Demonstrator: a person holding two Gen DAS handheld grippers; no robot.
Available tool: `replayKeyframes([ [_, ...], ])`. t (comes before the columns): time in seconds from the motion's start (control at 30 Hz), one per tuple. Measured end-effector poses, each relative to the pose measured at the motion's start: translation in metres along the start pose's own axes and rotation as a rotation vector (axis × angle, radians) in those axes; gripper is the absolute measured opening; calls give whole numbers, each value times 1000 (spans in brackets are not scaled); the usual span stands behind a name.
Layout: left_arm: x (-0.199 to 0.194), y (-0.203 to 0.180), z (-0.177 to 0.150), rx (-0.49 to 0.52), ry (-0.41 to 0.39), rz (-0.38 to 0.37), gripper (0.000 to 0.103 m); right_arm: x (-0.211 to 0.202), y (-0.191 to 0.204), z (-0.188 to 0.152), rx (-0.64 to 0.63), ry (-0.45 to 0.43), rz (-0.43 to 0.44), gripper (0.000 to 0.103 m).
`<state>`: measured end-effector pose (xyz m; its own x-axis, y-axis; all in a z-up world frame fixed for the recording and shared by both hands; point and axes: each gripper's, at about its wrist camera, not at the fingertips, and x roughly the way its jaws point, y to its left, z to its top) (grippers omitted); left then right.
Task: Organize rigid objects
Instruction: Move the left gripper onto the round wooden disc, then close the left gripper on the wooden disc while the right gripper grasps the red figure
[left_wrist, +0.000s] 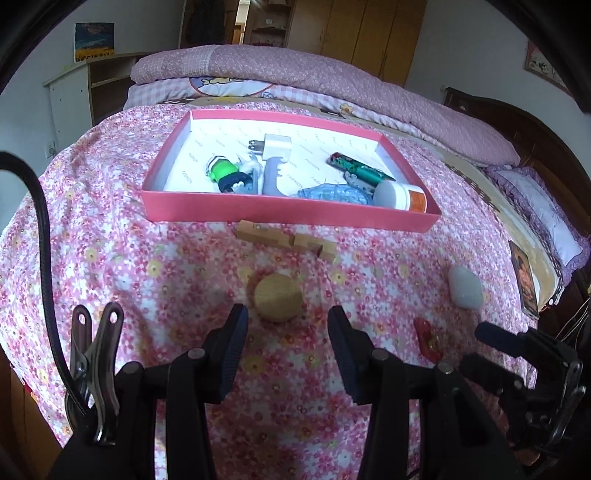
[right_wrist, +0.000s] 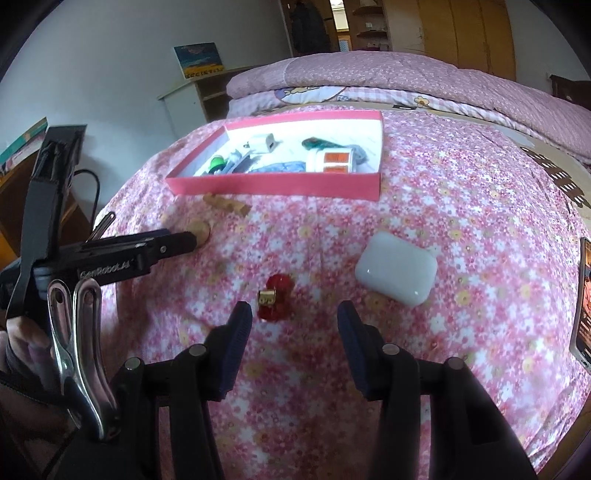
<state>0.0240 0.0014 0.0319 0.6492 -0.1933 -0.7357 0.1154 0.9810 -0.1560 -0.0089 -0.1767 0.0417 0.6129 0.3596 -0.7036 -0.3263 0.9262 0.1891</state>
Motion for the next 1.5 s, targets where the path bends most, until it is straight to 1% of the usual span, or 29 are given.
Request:
replayKeyframes([
  [0.27,12,-8,1,27,-7,15,47,6,1,-4,-2,19,8,49],
  [0.43,19,-7,2,28,-2,15,46,10,2,-7,1,33,14,49],
  [0.57,21,-8,1,40,-17,24,46,12,2,-7,8,39,17,50],
  [0.6,22,-9,1,43,-23,27,45,13,1,-8,12,41,19,50],
  [0.7,22,-12,0,59,-35,41,34,14,1,-8,23,45,23,49],
  [0.73,22,-12,0,64,-36,41,33,15,1,-7,24,46,24,49],
  [1.07,18,-9,-4,36,-38,5,33,21,9,-3,13,55,29,49],
  [1.23,15,-4,-6,24,-41,1,33,30,15,-1,9,64,23,49],
  [1.5,16,-2,-8,26,-49,-1,33,38,20,6,7,44,7,49],
])
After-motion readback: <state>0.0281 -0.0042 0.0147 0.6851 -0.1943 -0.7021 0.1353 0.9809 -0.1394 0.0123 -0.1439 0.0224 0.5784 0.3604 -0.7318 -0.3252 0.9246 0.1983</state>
